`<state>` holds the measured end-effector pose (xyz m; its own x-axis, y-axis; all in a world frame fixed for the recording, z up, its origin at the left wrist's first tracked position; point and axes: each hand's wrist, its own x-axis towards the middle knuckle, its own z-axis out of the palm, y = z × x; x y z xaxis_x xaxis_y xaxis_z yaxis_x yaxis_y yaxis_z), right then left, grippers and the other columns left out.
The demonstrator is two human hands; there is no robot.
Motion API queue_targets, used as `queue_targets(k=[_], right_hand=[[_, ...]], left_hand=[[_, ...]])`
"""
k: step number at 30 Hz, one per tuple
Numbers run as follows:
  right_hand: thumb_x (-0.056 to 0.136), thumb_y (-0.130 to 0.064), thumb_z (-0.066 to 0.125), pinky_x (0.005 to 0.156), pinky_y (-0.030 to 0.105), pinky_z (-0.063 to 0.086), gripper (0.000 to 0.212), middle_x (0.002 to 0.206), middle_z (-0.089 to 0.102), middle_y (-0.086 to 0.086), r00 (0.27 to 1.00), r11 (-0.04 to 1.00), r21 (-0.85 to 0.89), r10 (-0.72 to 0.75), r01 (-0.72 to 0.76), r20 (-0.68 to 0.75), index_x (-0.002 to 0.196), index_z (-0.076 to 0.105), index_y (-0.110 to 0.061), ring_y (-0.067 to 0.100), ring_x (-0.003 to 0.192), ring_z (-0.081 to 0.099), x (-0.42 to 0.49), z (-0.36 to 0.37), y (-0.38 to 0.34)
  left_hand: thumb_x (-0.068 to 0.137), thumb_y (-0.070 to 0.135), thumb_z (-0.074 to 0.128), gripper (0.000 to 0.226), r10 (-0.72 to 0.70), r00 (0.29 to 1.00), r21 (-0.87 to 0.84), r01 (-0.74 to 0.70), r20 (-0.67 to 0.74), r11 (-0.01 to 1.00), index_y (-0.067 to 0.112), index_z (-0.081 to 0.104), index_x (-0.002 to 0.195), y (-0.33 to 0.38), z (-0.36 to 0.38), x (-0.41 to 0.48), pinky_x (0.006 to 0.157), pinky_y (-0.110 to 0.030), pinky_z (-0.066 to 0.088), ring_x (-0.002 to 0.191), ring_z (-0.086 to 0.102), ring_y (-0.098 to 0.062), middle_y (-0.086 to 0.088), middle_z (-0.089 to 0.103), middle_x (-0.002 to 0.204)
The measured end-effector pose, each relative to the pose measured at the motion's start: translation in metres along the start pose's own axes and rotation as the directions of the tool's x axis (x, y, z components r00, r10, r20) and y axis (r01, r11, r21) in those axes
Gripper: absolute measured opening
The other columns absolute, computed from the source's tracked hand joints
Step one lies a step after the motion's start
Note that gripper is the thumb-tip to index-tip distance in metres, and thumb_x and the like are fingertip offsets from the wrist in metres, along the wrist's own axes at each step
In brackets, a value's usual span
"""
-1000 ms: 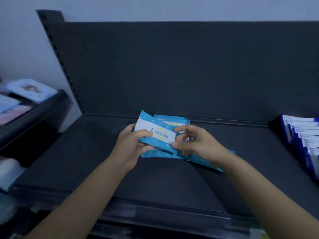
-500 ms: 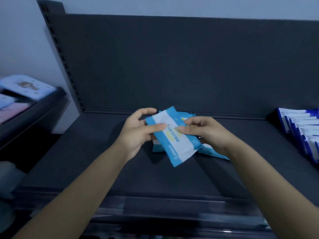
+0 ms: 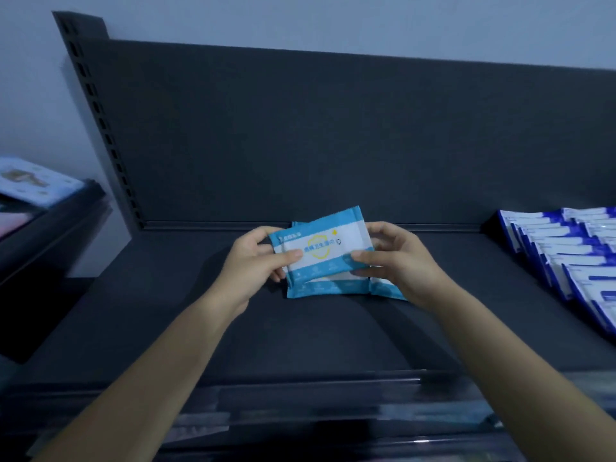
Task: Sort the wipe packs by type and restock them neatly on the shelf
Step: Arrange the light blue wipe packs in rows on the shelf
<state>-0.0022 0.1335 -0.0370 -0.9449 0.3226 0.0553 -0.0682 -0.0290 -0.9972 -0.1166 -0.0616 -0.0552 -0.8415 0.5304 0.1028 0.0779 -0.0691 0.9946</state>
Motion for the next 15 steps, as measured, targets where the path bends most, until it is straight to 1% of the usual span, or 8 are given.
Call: queue_targets(k=[1, 2, 4, 6, 8, 10, 12, 15], right_hand=[[0.075, 0.005, 0.073, 0.068, 0.034, 0.056, 0.031, 0.090, 0.071, 0.009, 1.000, 0.994, -0.106, -0.005, 0.003, -0.021, 0.100, 0.065, -0.012, 0.023, 0.079, 0.068, -0.002, 0.000, 0.004], [0.074, 0.002, 0.077, 0.068, 0.036, 0.054, 0.032, 0.093, 0.069, 0.008, 0.998, 0.977, -0.215, -0.010, -0.003, -0.058, 0.098, 0.065, -0.015, 0.022, 0.077, 0.065, -0.003, 0.000, 0.009], [0.070, -0.006, 0.083, 0.075, 0.037, 0.054, 0.040, 0.104, 0.063, 0.003, 0.991, 0.897, -0.442, -0.044, -0.016, -0.124, 0.102, 0.064, -0.022, 0.019, 0.075, 0.059, -0.003, -0.001, 0.020], [0.069, -0.012, 0.084, 0.076, 0.024, 0.051, 0.053, 0.109, 0.057, -0.005, 0.988, 0.770, -0.637, -0.109, 0.015, -0.109, 0.113, 0.059, -0.028, 0.016, 0.081, 0.057, -0.002, -0.001, 0.026], [0.071, -0.013, 0.082, 0.077, 0.019, 0.047, 0.049, 0.111, 0.056, -0.009, 0.987, 0.670, -0.736, -0.160, 0.092, -0.022, 0.113, 0.061, -0.027, 0.013, 0.091, 0.056, -0.001, -0.001, 0.031], [0.075, -0.013, 0.077, 0.079, 0.012, 0.041, 0.035, 0.109, 0.054, -0.011, 0.980, 0.564, -0.808, -0.188, 0.167, 0.071, 0.107, 0.066, -0.024, 0.008, 0.097, 0.054, -0.001, -0.002, 0.034], [0.079, -0.014, 0.073, 0.081, 0.006, 0.034, 0.032, 0.109, 0.053, -0.013, 0.974, 0.500, -0.843, -0.200, 0.197, 0.109, 0.108, 0.066, -0.023, 0.003, 0.100, 0.050, -0.003, -0.005, 0.037], [0.080, -0.020, 0.072, 0.087, 0.012, 0.035, 0.041, 0.115, 0.050, -0.013, 0.969, 0.451, -0.868, -0.216, 0.208, 0.120, 0.119, 0.061, -0.023, 0.001, 0.098, 0.047, -0.009, -0.011, 0.039]], left_hand=[[0.077, 0.004, 0.076, 0.030, 0.034, 0.999, 0.030, -0.034, -0.017, 0.999, 0.011, 0.061, 0.102, -0.003, 0.000, 0.000, 0.050, -0.019, 0.044, 0.052, 0.057, -0.007, 0.000, 0.073, 0.074], [0.077, 0.007, 0.078, 0.033, 0.085, 0.996, 0.108, -0.081, -0.026, 0.991, 0.014, 0.059, 0.103, -0.008, -0.001, -0.001, 0.052, -0.018, 0.045, 0.054, 0.057, -0.004, 0.004, 0.073, 0.073], [0.075, 0.016, 0.081, 0.038, 0.218, 0.976, 0.369, -0.211, 0.023, 0.905, 0.022, 0.056, 0.104, -0.019, -0.003, 0.001, 0.057, -0.015, 0.044, 0.056, 0.051, 0.000, 0.011, 0.071, 0.071], [0.073, 0.029, 0.082, 0.038, 0.280, 0.954, 0.546, -0.290, 0.104, 0.786, 0.027, 0.058, 0.102, -0.029, -0.006, 0.004, 0.065, -0.015, 0.042, 0.065, 0.051, 0.001, 0.013, 0.070, 0.081], [0.072, 0.047, 0.077, 0.044, 0.322, 0.930, 0.680, -0.352, 0.176, 0.644, 0.027, 0.060, 0.107, -0.036, -0.011, 0.007, 0.081, -0.021, 0.039, 0.086, 0.051, -0.001, 0.018, 0.063, 0.101], [0.073, 0.064, 0.058, 0.054, 0.355, 0.900, 0.744, -0.416, 0.254, 0.523, 0.025, 0.060, 0.111, -0.040, -0.011, 0.008, 0.088, -0.025, 0.031, 0.099, 0.047, -0.004, 0.021, 0.056, 0.109], [0.077, 0.067, 0.045, 0.057, 0.358, 0.883, 0.743, -0.455, 0.304, 0.491, 0.026, 0.061, 0.113, -0.041, -0.008, 0.008, 0.091, -0.024, 0.027, 0.108, 0.045, -0.004, 0.024, 0.052, 0.113], [0.080, 0.068, 0.037, 0.059, 0.339, 0.872, 0.755, -0.480, 0.354, 0.446, 0.031, 0.060, 0.119, -0.044, -0.004, 0.007, 0.097, -0.027, 0.023, 0.119, 0.039, -0.003, 0.028, 0.046, 0.119]])
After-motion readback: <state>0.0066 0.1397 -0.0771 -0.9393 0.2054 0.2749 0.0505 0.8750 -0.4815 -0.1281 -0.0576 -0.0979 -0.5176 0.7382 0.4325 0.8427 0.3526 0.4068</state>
